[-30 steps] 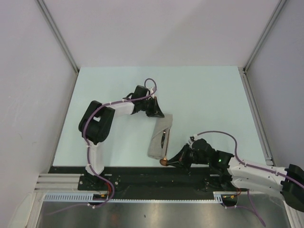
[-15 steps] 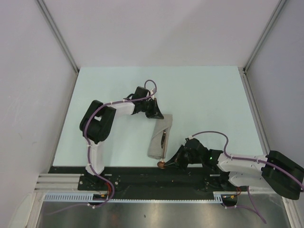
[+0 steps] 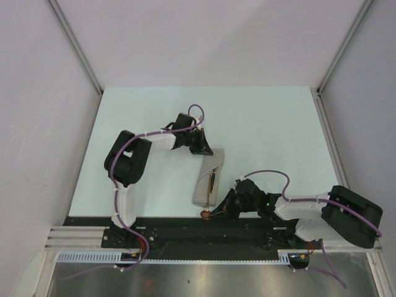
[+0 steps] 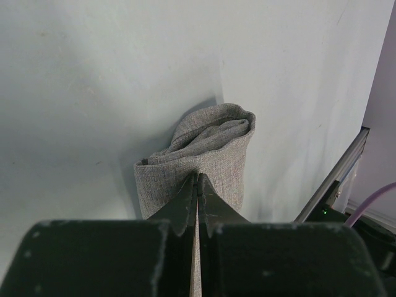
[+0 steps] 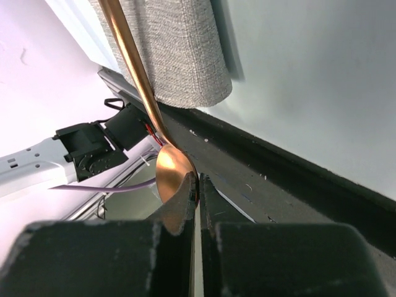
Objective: Fold the napkin into a case and place the utensils inside
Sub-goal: Insert the spoon into the folded napkin.
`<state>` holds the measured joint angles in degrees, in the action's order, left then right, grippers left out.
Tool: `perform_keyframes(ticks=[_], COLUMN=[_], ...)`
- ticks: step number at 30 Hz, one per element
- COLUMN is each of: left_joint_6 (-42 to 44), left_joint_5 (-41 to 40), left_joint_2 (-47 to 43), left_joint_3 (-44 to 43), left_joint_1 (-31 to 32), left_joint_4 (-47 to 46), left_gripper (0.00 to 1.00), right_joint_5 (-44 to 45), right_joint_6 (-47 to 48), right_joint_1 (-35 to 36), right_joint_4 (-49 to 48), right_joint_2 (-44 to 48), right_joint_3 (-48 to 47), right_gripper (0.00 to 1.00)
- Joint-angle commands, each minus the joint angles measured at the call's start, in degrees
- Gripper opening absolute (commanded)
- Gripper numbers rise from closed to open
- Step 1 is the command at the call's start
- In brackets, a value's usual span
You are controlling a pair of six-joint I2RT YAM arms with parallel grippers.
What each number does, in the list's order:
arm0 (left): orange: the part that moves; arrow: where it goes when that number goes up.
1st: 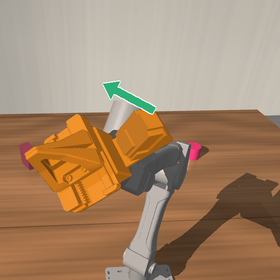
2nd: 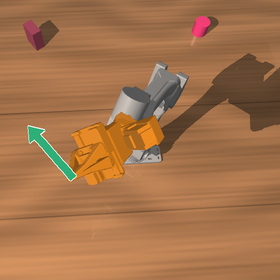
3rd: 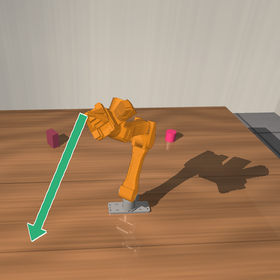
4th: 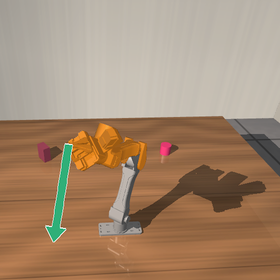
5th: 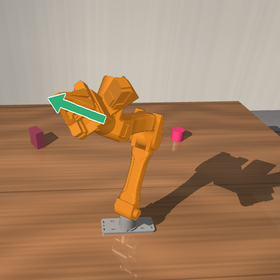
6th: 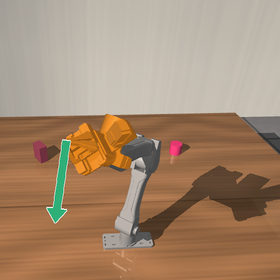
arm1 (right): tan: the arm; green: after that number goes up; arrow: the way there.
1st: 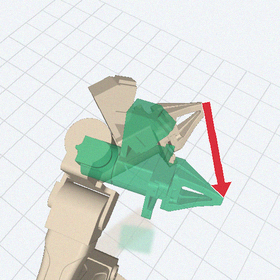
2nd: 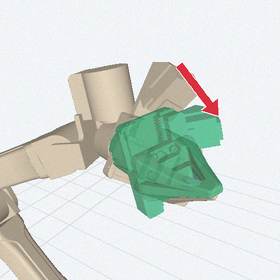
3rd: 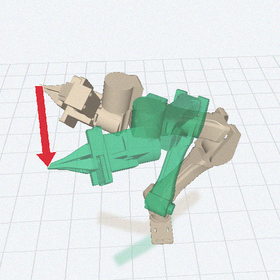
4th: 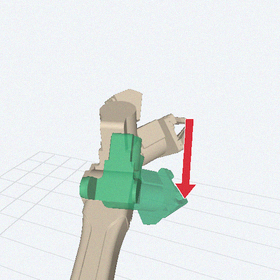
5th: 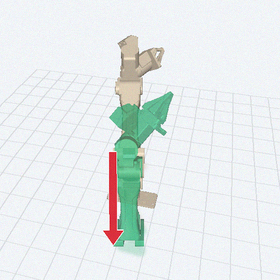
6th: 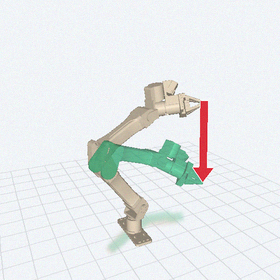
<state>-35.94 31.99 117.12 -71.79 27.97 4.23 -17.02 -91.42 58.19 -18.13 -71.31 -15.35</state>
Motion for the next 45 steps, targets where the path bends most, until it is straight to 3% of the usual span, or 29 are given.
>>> perform_keyframes(ticks=[1, 26, 45], left_joint_6=[0.8, 1.0, -0.2], left_joint_5=[-1.4, -1.0, 1.3], left_joint_2=[0.7, 0.6, -3.8], left_joint_3=[0.1, 0.2, -0.1], left_joint_1=[0.2, 0.2, 0.2], left_joint_4=[0.2, 0.8, 0.8], left_gripper=[0.0, 0.0, 0.01], right_joint_5=[-1.8, -3.3, -3.4], right_joint_6=[0.4, 8.2, 9.9], right_joint_1=[-0.8, -10.4, -13.2], right_joint_4=[-6.6, -6.6, -8.7], right_joint_2=[-2.3, -10.5, -17.0], right_joint_3=[-2.9, -8.6, -11.4], right_gripper=[0.0, 0.0, 0.0])
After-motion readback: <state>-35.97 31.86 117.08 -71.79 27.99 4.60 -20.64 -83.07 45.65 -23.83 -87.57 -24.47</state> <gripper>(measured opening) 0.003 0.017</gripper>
